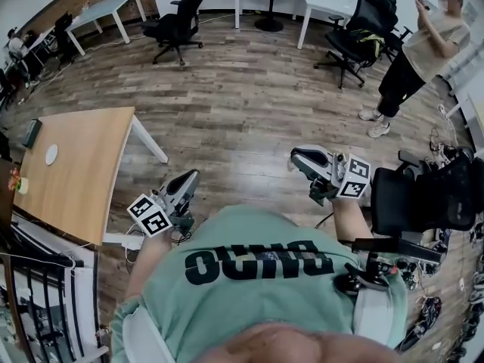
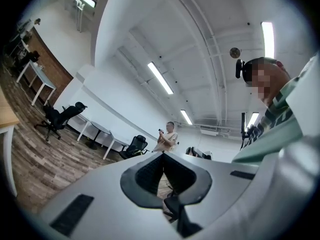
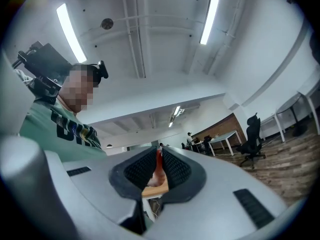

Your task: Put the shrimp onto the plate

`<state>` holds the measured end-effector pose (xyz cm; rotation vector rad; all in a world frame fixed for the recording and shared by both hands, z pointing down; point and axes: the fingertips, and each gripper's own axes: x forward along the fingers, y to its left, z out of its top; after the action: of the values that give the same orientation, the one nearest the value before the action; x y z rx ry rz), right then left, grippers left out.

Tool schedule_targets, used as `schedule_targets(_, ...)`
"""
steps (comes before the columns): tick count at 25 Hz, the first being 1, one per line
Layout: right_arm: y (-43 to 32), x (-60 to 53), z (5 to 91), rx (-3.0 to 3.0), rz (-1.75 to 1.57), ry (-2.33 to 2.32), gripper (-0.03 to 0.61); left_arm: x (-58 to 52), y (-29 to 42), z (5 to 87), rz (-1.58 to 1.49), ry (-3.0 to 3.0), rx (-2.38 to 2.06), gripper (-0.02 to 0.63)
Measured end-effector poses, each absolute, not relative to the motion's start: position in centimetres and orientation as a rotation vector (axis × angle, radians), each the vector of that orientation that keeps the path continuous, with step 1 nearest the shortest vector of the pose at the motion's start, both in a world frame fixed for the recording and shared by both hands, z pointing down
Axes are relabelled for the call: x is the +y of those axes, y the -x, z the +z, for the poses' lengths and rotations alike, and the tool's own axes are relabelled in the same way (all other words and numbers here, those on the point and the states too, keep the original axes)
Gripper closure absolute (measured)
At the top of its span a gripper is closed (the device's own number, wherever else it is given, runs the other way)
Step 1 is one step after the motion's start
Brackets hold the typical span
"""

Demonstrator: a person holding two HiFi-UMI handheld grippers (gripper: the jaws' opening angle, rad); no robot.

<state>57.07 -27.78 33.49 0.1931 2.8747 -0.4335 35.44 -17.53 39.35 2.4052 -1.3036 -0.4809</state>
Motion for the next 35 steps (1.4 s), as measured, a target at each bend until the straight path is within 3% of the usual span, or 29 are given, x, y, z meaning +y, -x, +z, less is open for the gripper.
schedule_targets(21,-33.3,-35.4,31.8,2.922,-0.409,-0.078,0.538,-25.7,-11.1,39.1,-0.509,-2.429,-1.216,0.607)
schedule_targets(35,-19.8,-43.3,34.5,2.869,-0.474,-0.522,0.538,-27.6,-1.1,41.9,-0.507,-2.230,-1.587,0.607)
